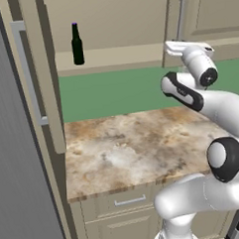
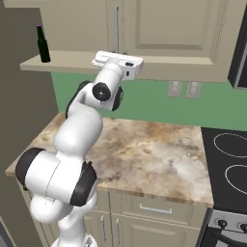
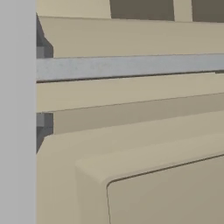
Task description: Get the candle and the beer from the cabinet and move them to the dining counter.
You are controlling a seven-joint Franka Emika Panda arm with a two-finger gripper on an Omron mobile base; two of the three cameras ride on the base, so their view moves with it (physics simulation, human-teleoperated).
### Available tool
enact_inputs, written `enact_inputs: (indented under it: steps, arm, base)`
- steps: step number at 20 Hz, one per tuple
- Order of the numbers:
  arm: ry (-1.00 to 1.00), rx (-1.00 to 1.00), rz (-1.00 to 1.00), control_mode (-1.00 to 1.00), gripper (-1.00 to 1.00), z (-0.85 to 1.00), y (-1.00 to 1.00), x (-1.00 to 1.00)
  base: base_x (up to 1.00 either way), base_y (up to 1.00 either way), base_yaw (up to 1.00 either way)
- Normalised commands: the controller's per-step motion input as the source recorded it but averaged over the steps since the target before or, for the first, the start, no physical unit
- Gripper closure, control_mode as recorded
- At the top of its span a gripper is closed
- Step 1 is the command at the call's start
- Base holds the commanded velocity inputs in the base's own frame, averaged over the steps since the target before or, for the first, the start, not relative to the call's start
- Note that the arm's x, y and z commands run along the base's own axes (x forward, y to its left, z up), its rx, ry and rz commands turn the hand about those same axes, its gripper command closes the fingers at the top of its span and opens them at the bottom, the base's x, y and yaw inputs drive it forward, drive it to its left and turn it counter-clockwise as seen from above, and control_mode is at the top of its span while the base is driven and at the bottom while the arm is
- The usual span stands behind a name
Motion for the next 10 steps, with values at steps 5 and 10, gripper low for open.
enact_inputs:
  steps: [5, 10]
  arm:
    - [0.00, 0.00, -0.04, -1.00, 1.00, 0.07, -0.46, -0.36]
    - [0.00, 0.00, -0.04, -1.00, 1.00, 0.10, -0.50, -0.41]
  base:
    - [0.00, 0.00, 0.00]
    - [0.00, 0.00, 0.00]
